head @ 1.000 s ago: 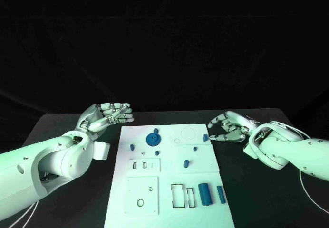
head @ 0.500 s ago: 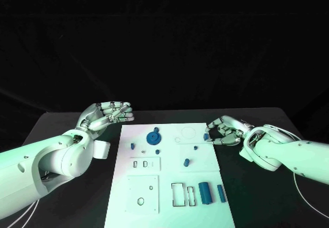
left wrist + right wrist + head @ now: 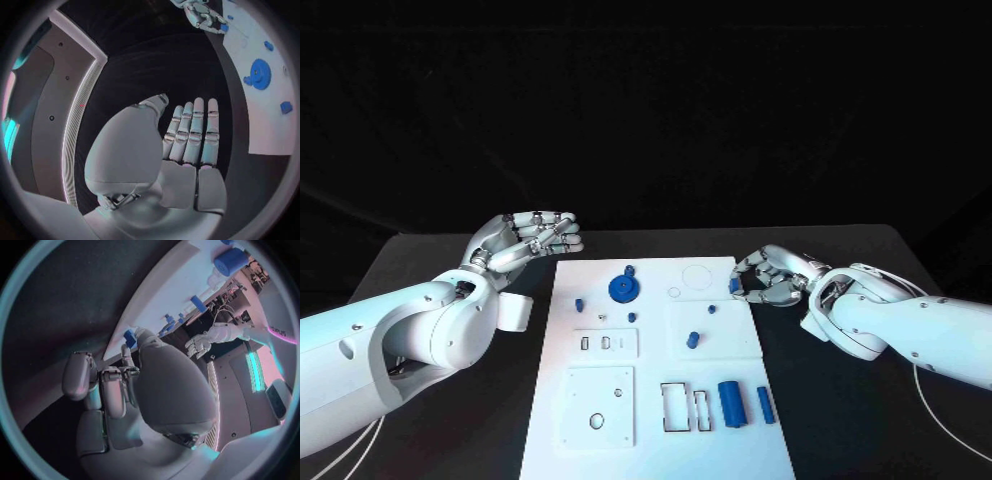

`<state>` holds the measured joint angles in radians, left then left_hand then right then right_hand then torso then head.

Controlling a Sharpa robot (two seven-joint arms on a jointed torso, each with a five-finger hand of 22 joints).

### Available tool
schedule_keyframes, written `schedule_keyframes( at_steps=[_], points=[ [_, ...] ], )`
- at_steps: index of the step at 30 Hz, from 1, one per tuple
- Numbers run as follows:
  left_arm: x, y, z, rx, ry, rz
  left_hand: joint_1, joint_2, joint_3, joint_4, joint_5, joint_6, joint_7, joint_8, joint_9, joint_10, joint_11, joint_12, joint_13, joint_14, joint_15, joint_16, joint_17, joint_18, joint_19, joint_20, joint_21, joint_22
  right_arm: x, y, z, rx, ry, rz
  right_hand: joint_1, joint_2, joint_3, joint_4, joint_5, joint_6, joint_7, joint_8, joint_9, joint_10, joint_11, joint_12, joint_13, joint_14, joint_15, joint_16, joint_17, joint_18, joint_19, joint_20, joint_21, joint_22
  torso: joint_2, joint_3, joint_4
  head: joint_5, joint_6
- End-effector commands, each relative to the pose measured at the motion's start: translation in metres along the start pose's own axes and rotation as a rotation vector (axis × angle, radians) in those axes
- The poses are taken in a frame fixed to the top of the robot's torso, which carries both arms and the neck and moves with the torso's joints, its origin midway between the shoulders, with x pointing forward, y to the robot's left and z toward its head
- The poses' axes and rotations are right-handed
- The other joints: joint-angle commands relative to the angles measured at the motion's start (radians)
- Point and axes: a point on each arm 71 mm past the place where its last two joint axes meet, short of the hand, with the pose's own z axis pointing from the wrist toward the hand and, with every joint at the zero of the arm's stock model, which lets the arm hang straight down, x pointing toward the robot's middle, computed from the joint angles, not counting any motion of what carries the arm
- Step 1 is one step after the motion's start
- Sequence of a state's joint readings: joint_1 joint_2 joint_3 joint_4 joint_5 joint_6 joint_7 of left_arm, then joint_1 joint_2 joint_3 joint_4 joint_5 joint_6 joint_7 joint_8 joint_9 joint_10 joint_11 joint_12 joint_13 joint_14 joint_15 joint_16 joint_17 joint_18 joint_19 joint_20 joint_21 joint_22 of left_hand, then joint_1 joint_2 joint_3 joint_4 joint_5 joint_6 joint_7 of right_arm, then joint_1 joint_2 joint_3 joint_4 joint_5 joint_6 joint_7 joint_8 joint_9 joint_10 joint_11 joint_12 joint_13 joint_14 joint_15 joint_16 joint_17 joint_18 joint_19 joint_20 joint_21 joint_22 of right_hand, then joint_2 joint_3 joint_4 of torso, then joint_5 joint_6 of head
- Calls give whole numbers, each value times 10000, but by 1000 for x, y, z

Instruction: Assemble the parts on the task board

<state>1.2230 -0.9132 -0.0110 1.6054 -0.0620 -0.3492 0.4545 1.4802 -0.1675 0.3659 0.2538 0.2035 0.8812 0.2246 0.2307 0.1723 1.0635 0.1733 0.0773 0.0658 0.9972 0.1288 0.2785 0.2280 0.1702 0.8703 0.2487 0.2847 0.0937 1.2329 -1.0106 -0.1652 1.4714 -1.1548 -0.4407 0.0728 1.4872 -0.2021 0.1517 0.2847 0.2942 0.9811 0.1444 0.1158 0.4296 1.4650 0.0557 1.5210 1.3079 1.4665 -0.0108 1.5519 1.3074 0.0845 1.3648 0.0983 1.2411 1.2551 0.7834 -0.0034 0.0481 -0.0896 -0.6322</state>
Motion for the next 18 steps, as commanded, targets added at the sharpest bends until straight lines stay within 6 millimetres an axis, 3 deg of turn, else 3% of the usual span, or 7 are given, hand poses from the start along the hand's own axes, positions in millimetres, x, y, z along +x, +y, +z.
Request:
schedule_keyframes(
  at_steps=[1,8,10,18],
  points=[
    [2,-1,0,81,177,-117,52,-70,45,0,-58,-14,81,-55,-10,52,25,-52,4,-45,42,-30,9,138,54,35,-43,-11,2,-1,0,72,175,-13,-22,149,120,17,65,84,-14,26,12,771,39,64,2226,909,7,37,2012,-4,70,-18,74,29,-12,-4,2,-6,-14],
    [2,-1,0,67,176,-116,52,-70,45,0,-58,-14,81,-55,-10,52,25,-52,4,-45,42,-30,9,138,54,35,-43,-11,2,0,1,55,117,13,30,316,458,1,74,313,-88,72,7,812,-24,124,2282,919,-45,48,2056,-16,113,-59,122,103,-12,-4,6,-8,-14],
    [2,-1,0,62,176,-116,52,-70,45,0,-58,-14,81,-55,-10,52,25,-52,4,-45,42,-30,9,138,54,35,-43,-11,2,0,1,25,85,35,12,319,636,2,-284,399,-116,76,-3,832,-50,152,2308,925,-74,55,2084,-27,140,-87,157,155,-14,-5,2,-5,-20],
    [2,-1,0,43,176,-116,56,-76,68,-21,-59,-8,79,-61,-12,72,21,-80,5,-40,39,-43,36,138,65,34,-54,-30,2,2,2,-3,-95,57,32,373,958,-27,-384,616,-190,139,7,897,-108,247,2396,941,-125,73,2154,-51,207,-130,250,271,-9,-9,6,-18,-39]
  ],
)
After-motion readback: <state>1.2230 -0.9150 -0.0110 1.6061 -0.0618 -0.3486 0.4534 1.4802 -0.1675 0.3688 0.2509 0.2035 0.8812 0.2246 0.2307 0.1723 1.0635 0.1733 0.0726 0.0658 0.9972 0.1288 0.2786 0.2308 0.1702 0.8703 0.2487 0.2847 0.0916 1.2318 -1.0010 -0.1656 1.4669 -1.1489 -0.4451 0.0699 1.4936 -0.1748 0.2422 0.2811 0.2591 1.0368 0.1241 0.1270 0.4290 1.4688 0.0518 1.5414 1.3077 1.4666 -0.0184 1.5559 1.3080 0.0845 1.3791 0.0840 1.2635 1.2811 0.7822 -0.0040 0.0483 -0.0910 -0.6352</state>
